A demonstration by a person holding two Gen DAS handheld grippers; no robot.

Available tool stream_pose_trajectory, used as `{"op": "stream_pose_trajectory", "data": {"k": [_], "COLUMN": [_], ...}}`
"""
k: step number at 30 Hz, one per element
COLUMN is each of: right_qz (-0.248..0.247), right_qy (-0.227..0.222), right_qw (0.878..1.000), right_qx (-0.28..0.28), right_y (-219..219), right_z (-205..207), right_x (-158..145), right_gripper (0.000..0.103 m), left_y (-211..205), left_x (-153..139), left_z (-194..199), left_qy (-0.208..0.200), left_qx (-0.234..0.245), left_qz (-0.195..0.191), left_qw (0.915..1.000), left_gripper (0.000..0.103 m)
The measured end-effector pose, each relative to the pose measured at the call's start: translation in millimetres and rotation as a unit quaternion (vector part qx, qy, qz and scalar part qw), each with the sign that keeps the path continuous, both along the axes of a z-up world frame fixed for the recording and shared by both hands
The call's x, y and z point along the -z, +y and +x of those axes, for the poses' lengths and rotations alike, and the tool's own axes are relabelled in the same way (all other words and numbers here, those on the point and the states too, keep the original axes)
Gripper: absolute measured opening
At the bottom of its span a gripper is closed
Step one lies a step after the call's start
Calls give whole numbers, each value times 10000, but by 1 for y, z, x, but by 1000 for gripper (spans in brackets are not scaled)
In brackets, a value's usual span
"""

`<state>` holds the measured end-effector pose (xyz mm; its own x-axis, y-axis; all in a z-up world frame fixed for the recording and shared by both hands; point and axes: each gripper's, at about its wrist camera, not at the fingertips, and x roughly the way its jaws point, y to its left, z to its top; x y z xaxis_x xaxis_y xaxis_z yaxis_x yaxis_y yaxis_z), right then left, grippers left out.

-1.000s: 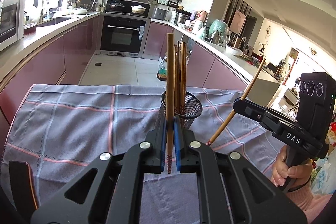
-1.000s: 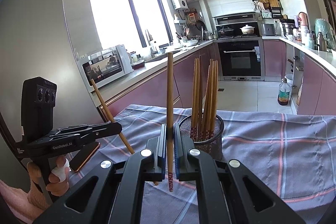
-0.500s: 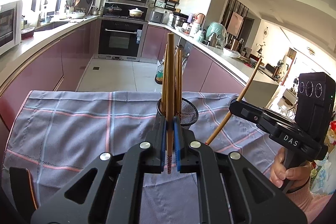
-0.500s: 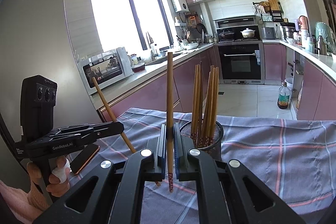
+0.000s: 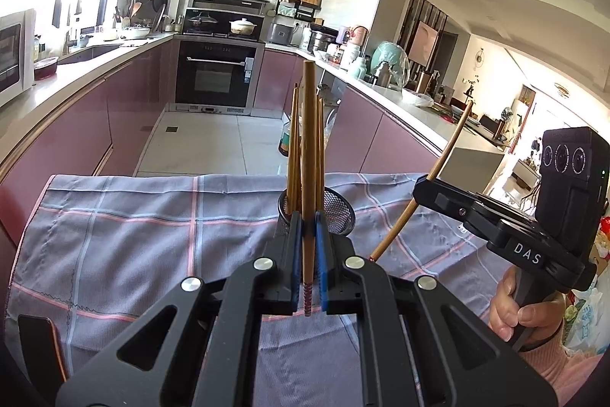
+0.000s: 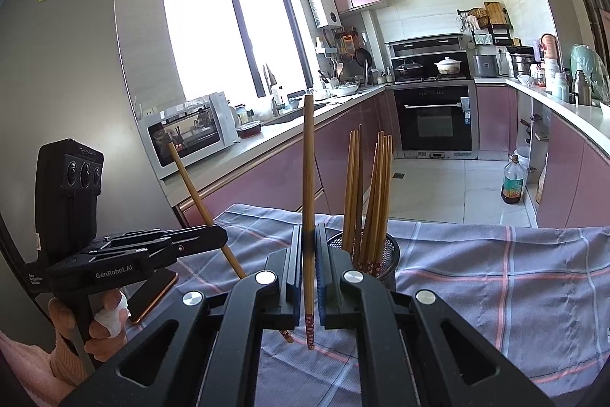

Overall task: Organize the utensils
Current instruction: 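Carry the left tool's upright chopstick over the mesh cup and lower it in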

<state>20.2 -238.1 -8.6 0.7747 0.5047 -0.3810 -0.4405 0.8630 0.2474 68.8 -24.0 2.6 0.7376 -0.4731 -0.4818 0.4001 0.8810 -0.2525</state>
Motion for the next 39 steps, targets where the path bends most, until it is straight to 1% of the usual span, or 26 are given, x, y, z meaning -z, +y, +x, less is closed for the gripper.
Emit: {"op": "stream_pose_trajectory", "data": {"k": [14,27,39], "right_qz": [45,52,68], "right_qy": [-60,-206,-223], "right_qw": [10000,9998,9997], "right_qx": [16,3,27], "right_y": [-3,-2,-5], "right_z": [6,11,17], "right_x": [-7,-18,-20], "right_gripper": [5,5,5], "left_y": [-1,-2,-2], "left_x": [-4,-11,-12], "left_z": [2,3,4], "left_qy": [-96,-223,-256], "left_qx": [59,50,63], "left_qz": [17,10,-3], "left_qw": [9999,9997,9997], "left_gripper": [8,8,8]}}
